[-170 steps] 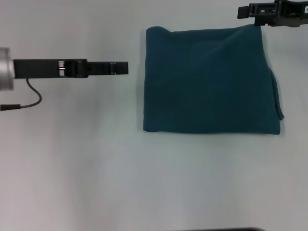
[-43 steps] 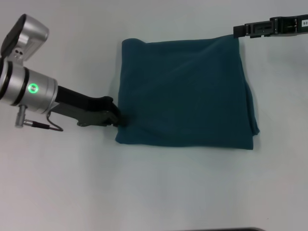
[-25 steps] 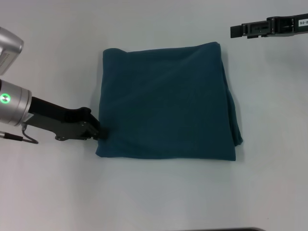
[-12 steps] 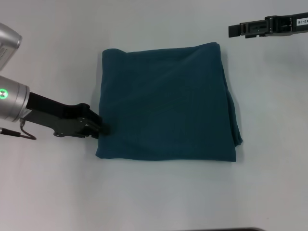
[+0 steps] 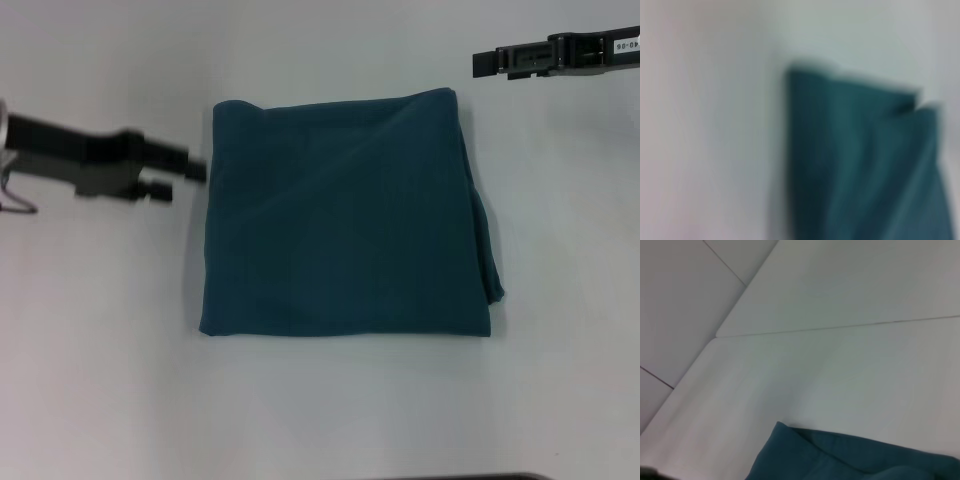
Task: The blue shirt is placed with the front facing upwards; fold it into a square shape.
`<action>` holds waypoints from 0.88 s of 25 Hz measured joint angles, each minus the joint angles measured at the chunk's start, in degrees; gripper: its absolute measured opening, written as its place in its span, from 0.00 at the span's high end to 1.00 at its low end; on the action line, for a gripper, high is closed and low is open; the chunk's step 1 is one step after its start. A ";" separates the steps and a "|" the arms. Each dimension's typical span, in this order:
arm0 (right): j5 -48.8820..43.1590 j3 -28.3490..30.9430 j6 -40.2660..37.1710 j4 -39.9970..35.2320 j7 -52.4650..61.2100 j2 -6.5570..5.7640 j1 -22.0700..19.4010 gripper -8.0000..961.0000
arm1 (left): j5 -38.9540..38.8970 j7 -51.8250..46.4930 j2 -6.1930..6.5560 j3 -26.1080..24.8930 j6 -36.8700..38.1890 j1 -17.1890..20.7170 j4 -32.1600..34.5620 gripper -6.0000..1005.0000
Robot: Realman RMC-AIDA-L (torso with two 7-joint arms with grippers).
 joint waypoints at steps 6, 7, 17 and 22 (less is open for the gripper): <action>0.02 0.46 -0.51 0.04 0.38 -0.21 0.07 0.06 | -3.08 22.83 -4.86 -4.98 0.68 -0.12 -1.29 0.26; 0.07 0.50 -0.51 0.04 0.64 -0.34 0.08 0.06 | -3.13 27.01 -5.60 -4.98 0.19 -0.10 -0.90 0.22; 0.46 1.11 -1.45 -0.14 2.56 -0.61 -0.13 0.06 | -4.77 57.94 -11.70 -4.05 -13.63 1.52 3.56 0.10; 0.51 2.01 -1.51 0.04 2.62 -0.51 -0.29 0.06 | -5.58 59.88 -11.80 -2.69 -21.36 -0.49 7.59 0.10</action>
